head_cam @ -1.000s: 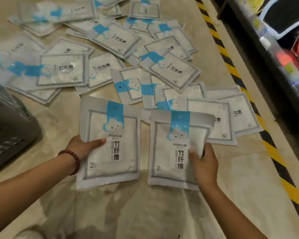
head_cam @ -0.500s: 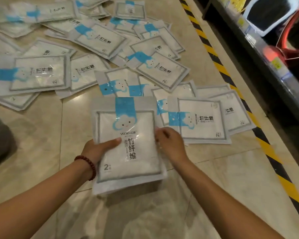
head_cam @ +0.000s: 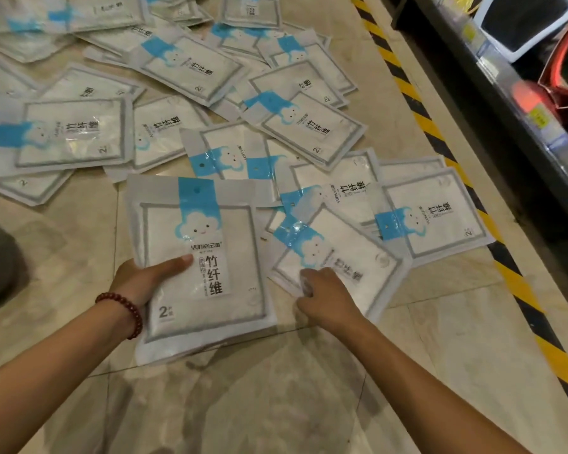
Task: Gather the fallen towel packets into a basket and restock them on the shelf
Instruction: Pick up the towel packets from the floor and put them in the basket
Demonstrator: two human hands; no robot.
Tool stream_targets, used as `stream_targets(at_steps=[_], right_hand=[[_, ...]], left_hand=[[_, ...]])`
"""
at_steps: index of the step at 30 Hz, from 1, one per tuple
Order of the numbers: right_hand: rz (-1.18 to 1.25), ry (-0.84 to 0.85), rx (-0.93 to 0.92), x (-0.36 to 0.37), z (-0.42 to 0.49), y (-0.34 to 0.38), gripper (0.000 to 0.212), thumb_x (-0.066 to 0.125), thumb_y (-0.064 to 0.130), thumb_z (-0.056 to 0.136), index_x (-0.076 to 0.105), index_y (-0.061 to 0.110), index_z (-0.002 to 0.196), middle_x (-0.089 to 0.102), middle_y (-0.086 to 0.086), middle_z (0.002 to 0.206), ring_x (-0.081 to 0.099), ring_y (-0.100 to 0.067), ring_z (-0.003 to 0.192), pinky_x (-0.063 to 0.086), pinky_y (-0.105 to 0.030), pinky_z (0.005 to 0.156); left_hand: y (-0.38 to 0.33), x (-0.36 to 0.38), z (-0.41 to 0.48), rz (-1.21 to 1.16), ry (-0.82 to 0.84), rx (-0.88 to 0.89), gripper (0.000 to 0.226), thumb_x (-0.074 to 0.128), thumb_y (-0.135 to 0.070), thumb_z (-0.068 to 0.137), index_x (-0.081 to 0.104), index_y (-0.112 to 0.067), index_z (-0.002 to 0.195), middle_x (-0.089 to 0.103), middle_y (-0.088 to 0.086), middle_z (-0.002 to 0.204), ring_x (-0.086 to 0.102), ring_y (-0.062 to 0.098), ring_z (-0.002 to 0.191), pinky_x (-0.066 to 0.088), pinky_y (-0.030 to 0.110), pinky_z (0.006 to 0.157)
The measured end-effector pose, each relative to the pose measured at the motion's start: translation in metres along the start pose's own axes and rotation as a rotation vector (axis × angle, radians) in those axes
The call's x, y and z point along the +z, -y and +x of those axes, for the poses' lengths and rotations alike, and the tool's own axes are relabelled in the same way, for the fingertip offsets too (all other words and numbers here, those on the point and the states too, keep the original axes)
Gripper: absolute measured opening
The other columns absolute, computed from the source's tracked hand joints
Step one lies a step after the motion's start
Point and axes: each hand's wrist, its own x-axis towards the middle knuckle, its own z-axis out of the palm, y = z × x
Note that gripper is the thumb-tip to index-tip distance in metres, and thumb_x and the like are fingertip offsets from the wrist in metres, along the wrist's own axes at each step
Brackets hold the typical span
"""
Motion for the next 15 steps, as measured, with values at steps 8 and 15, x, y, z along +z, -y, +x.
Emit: stream_targets(at_steps=[8,15], right_hand=[[-0.184,-0.154,0.361,-0.014,0.013,-0.018,0.116,0.075,0.052,0.071,0.004,0.002,0.148,0.025,-0.017,0.146,0.027,-0.033,0.132,0.032,-0.041,0.103],[-0.019,-0.306,0.239,-0.013,0.011,-0.021,0.022,0.063,0.024,0.083,0.053,0.008,0.094,0.062,-0.007,0.094,0.060,-0.025,0.086,0.043,-0.031,0.065]], left_hand=[[-0.009,-0.017,0.000,0.049,-0.029,0.033,0.055,0.084,-0.026,0.040,0.066,-0.012,0.090,0.073,0.003,0.072,0.071,0.021,0.063,0.055,0.030,0.047],[-0.028,-0.011,0.001,0.028,-0.012,0.114,0.054,0.085,-0.026,0.039,0.067,-0.013,0.088,0.074,0.003,0.074,0.071,0.020,0.066,0.054,0.028,0.047]])
